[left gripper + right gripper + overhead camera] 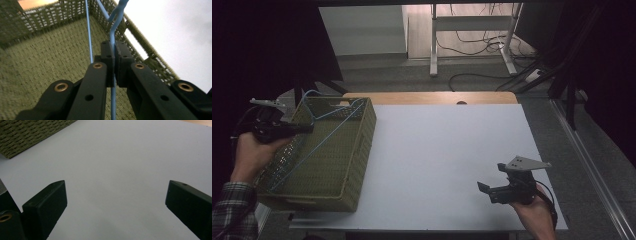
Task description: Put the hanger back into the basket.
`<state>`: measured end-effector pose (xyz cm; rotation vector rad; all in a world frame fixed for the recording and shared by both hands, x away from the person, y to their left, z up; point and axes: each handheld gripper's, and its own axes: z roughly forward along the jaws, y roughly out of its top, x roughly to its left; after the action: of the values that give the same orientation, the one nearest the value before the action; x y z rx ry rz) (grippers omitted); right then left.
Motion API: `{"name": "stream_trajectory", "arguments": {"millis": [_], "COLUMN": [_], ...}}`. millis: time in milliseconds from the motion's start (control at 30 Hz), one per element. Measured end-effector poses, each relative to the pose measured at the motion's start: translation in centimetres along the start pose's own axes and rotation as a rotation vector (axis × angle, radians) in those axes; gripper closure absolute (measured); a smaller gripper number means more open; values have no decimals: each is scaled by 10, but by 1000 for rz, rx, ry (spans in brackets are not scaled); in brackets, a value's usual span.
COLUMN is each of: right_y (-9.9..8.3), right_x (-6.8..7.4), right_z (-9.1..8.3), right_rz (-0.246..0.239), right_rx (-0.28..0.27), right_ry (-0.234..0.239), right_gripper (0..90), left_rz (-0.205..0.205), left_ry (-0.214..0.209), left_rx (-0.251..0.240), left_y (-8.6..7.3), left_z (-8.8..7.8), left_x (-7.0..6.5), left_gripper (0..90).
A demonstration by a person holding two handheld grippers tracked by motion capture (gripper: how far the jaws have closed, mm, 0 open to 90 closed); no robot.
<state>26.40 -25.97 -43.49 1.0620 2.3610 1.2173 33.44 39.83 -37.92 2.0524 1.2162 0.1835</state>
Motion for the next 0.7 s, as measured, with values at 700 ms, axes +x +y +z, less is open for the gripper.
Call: {"name": "stream_trajectory", "arguments": {"millis": [700], "right_y": [-3], "right_x": [2], "right_z": [8], "right_rz": [-11], "right_rx": [39], "right_ry": [-5], "right_gripper": [36], "left_rz": [-109], "left_ry": [107], "left_rx": [79], "left_y": [-51], "left_z": [54], "left_x": [39], "left_gripper": [862]}}
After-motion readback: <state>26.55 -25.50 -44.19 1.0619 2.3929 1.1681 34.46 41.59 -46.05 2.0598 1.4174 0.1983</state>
